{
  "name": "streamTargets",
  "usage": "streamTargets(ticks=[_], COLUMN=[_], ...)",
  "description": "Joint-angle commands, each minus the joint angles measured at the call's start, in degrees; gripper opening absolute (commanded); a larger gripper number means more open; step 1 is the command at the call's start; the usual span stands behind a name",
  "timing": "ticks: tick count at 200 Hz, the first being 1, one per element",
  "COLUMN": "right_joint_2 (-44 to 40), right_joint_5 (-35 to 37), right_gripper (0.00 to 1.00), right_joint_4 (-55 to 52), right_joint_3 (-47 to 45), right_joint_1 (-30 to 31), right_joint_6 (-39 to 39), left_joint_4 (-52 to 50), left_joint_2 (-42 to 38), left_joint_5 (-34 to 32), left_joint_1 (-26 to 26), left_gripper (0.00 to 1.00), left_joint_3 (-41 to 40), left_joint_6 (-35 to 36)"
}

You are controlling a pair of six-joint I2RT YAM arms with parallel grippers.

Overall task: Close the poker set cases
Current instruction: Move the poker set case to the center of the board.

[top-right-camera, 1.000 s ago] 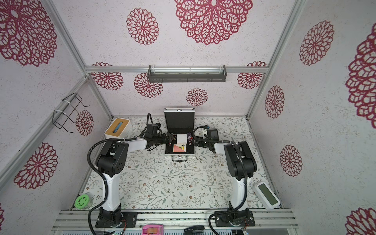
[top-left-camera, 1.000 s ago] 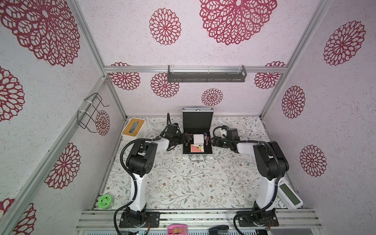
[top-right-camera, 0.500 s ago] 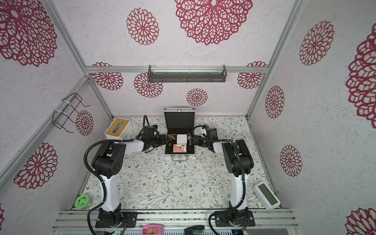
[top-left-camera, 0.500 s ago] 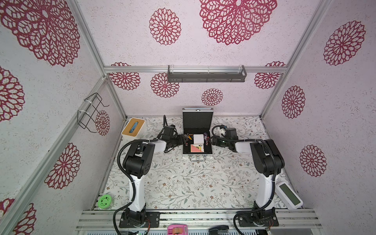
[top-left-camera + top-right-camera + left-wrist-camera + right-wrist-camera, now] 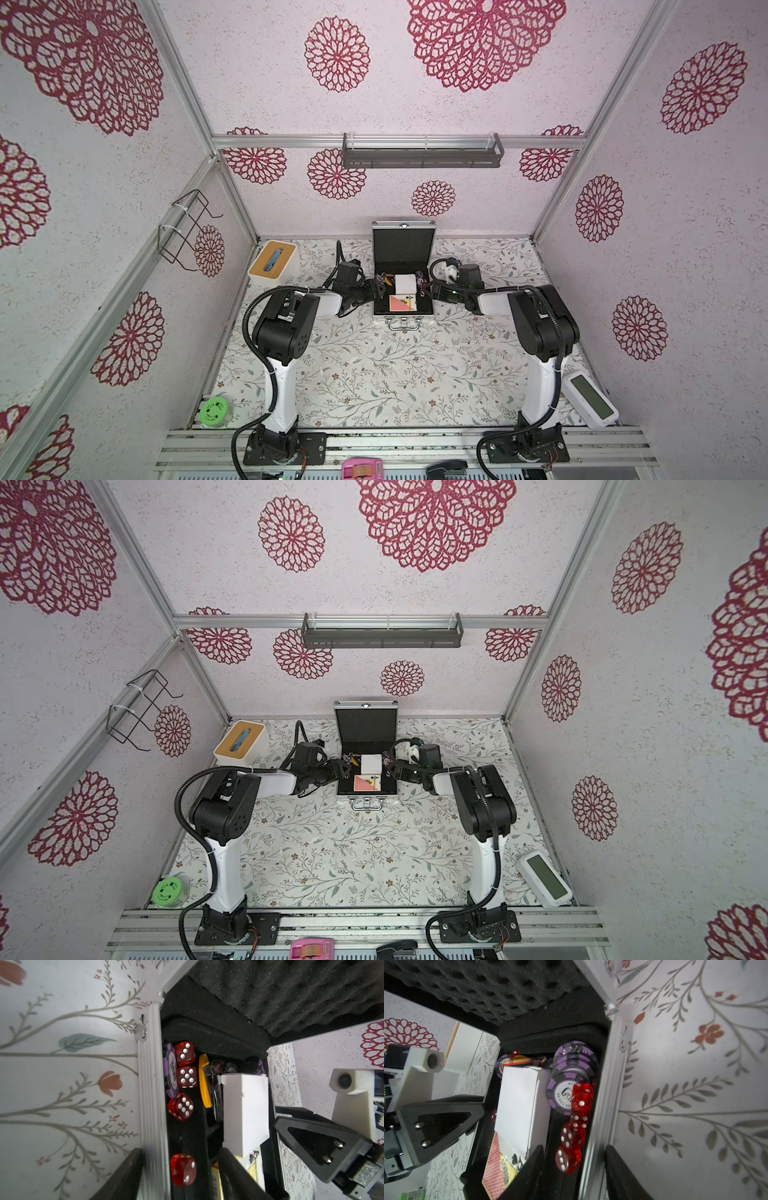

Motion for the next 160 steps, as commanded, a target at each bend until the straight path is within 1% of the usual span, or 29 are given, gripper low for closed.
streamTargets(ticks=[1, 62, 64, 70, 128, 160], right_joint_2=[-2.09, -7.39, -7.53, -8.09, -12.93, -13.23], right_joint_5=[-2.62, -2.37, -2.3, -2.17, 0.65, 1.45], right_gripper=[0.47, 0.45, 0.45, 0.45, 0.44, 0.45], right_joint_4=[0.62, 0.46, 0.52, 0.5, 2.44, 1.11], right_joint_3=[-1.63, -6.4, -6.58, -7.06, -14.08, -13.85], right_joint_1=[2.16, 4.7, 4.79, 5.11, 6.6, 6.54], right_joint_6=[0.27, 0.09, 0.09, 0.12, 2.06, 0.94], left_joint_4=[1.86, 1.37, 1.23, 1.03, -1.02, -1.3], left_joint_2=[-2.9, -6.68, -8.34, -9.15, -11.43, -11.7], left_joint_5=[2.25, 1.19, 1.13, 0.87, -0.98, -1.62], left_joint_1=[-2.63, -5.55, -5.69, -5.93, -7.86, -8.3], left_gripper=[0.61, 0.6, 0.6, 0.6, 0.6, 0.61], left_joint_3=[-1.33, -4.89, -5.0, -5.28, -8.53, -9.16], left_joint_6=[-1.44, -1.88, -1.81, -1.79, -1.17, -1.26])
